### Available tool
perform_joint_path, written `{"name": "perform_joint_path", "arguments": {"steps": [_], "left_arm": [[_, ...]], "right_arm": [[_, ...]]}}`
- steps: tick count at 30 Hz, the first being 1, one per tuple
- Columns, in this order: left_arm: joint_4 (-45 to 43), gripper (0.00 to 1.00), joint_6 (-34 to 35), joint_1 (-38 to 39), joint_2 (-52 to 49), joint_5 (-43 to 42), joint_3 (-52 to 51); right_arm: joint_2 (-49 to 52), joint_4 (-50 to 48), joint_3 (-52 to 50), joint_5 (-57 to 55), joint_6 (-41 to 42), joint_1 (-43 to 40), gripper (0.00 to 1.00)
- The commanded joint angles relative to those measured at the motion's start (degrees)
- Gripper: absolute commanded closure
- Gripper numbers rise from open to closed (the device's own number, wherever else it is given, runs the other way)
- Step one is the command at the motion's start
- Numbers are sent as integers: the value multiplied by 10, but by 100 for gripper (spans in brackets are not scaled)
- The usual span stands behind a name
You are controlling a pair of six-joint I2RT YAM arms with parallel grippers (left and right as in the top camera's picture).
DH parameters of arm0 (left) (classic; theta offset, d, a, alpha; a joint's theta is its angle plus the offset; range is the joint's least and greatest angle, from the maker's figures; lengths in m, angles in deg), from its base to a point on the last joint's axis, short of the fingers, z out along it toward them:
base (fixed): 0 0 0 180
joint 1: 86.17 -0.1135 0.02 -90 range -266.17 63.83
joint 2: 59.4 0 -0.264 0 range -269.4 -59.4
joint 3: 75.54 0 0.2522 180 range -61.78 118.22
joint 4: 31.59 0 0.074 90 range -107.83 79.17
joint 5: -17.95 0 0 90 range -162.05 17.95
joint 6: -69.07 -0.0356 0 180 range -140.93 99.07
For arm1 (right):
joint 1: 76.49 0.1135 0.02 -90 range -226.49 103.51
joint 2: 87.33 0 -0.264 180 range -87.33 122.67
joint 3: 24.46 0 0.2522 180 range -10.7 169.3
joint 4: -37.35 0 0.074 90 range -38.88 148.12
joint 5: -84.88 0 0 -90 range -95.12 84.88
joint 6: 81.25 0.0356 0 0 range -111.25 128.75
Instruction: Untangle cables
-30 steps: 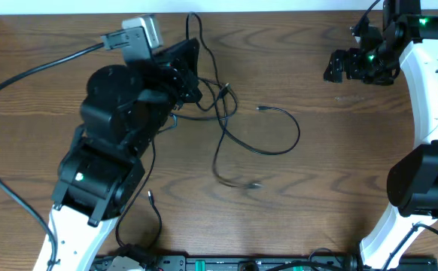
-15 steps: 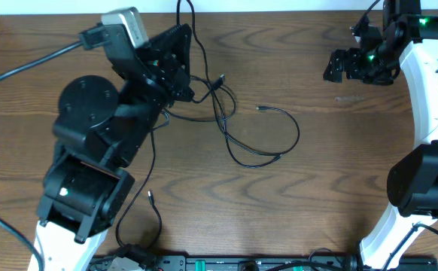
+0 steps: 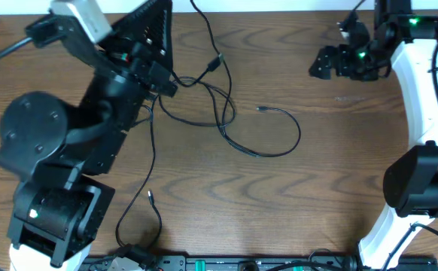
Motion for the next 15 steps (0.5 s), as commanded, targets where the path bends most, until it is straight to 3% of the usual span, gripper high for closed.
{"name": "perform_joint_path", "arguments": {"steps": [1,15], "left_arm": [[-36,93,-12,2,7,5,20],[-202,93,-12,2,8,5,23]], "right_arm": [[1,-13,-4,38,-9,24,1],[2,-103,-4,73,-6,152,1]]}}
